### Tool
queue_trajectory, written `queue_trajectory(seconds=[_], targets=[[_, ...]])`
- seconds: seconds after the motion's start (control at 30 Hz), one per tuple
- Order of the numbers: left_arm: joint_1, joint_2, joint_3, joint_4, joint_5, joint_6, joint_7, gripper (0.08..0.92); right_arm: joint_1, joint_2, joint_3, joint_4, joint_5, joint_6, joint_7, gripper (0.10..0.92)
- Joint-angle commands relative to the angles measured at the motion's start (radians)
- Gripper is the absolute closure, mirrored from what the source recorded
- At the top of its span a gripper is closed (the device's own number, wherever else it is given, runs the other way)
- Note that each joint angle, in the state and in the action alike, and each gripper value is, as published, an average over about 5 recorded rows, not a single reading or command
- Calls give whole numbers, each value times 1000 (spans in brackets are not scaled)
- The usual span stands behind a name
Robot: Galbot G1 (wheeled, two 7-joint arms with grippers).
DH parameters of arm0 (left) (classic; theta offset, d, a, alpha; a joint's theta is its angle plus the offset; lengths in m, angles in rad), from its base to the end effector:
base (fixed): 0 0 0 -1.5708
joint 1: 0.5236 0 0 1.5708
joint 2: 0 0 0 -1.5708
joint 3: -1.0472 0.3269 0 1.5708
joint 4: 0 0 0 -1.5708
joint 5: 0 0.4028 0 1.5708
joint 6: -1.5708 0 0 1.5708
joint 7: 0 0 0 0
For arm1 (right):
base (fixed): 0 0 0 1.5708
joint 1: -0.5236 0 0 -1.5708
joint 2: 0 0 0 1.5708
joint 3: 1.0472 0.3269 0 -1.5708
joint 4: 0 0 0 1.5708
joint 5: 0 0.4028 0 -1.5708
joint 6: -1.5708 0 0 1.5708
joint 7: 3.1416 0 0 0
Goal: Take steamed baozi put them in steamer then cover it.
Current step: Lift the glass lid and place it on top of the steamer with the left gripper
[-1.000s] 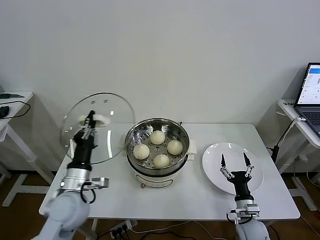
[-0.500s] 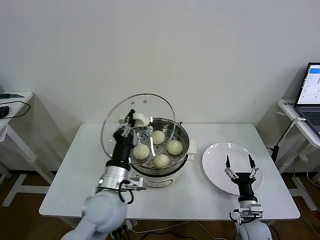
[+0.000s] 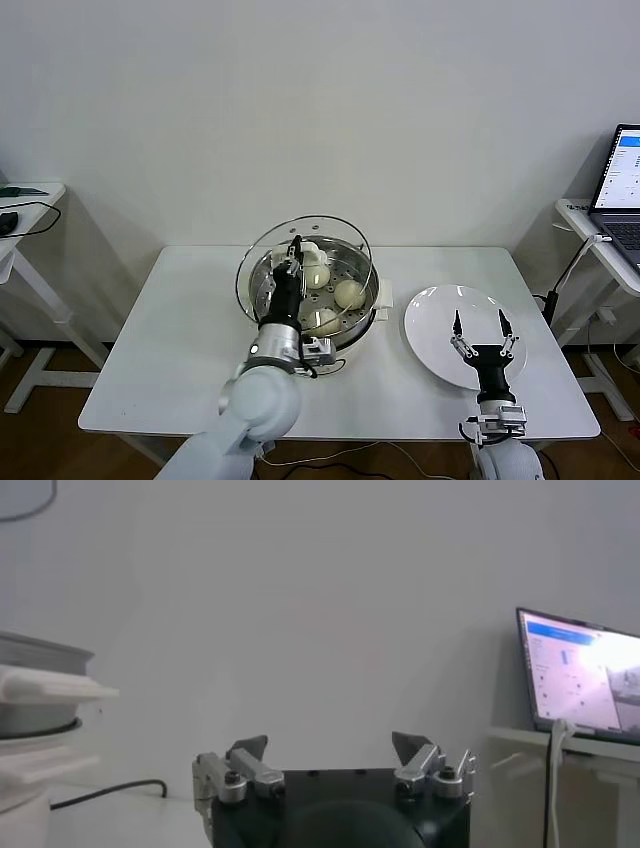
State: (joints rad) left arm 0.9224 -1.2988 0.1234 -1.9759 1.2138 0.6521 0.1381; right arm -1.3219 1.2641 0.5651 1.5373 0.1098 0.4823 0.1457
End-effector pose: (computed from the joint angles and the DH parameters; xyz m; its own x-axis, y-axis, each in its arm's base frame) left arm 0.3207 -0.1698 -0.1834 -0.9904 0.1015 -0.0943 -0.0677 0.2400 0.9684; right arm 0.3005 -0.1187 -0.4166 -0.9740 0.0966 -0.2048 0.1331 0.9760 -0.1723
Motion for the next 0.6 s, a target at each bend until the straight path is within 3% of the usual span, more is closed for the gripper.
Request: queue_trajectory(seconds=[0.03, 0.6], targets=[[-50, -46, 51, 107, 97, 53, 81, 811, 8, 4, 0, -14, 0, -1, -4, 203], [-63, -80, 57, 181, 197, 14, 101, 811, 12, 1, 12, -30, 14, 1, -17, 203]])
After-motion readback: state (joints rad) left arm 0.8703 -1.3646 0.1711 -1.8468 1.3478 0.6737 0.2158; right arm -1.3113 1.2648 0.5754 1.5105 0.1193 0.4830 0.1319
